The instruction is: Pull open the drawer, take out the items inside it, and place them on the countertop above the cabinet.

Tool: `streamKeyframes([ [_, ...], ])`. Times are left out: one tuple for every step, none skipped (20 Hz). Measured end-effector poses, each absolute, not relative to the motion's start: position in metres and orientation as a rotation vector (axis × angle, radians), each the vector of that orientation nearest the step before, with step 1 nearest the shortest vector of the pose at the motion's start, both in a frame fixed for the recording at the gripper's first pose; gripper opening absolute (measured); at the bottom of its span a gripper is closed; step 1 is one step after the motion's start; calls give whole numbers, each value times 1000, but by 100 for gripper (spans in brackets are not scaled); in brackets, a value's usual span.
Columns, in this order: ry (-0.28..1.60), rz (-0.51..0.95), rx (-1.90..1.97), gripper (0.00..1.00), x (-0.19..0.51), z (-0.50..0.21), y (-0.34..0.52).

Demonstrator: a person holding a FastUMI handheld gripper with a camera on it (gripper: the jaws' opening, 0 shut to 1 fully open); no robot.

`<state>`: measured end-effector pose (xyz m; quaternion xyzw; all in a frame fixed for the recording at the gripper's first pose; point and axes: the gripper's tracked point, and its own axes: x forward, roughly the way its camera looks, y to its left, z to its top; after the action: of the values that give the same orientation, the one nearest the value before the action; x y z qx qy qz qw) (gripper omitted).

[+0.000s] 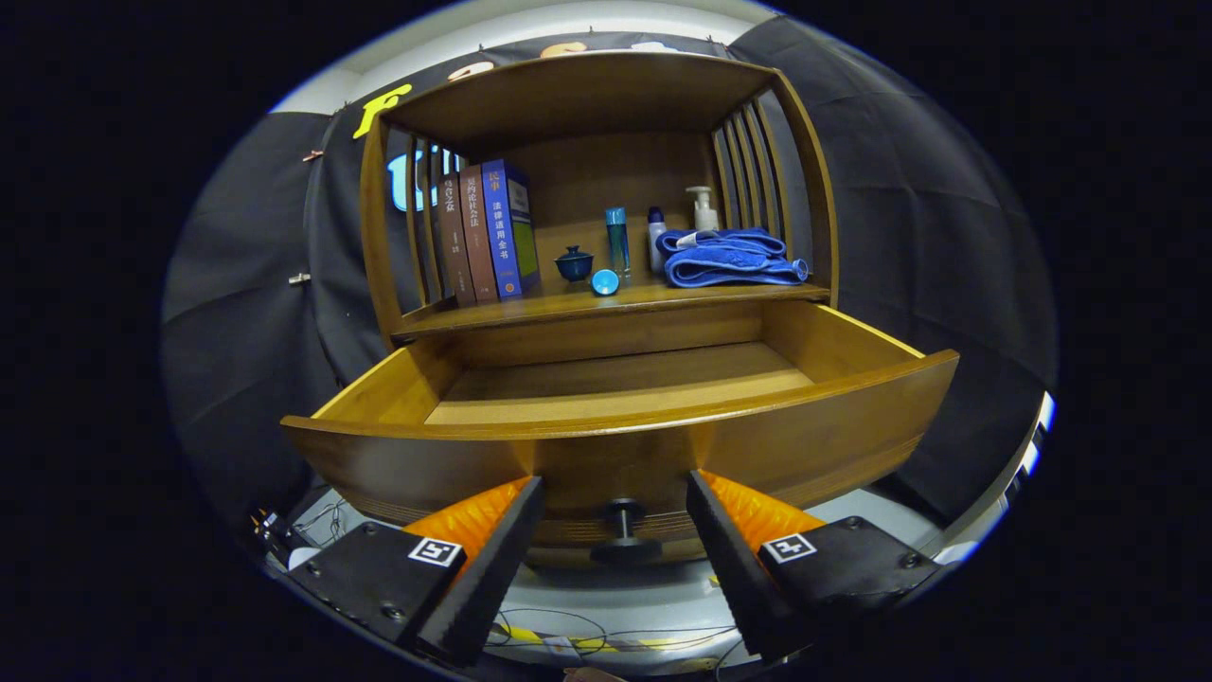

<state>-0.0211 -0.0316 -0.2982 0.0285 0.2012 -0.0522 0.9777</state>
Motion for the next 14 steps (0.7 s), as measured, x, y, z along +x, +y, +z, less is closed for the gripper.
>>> streamKeyframes([
  [408,-105,69,100,-12,-298,-31],
  [407,-106,78,100,-3,-297,-31],
  [407,-107,83,100,5,-296,-31],
  [392,-107,83,100,14,-292,-31],
  [407,-106,80,100,21,-295,-31],
  [407,-106,80,99,27,-293,-32],
  [414,-105,82,100,37,-293,-33],
  [417,-105,83,99,44,-294,-30],
  [418,-104,81,100,54,-295,-33],
  [420,-103,79,100,61,-297,-33],
  [417,-102,77,100,69,-297,-34],
  [415,-100,76,100,76,-298,-38],
  [413,-98,74,100,83,-299,-38],
  [411,-98,70,100,90,-299,-39],
])
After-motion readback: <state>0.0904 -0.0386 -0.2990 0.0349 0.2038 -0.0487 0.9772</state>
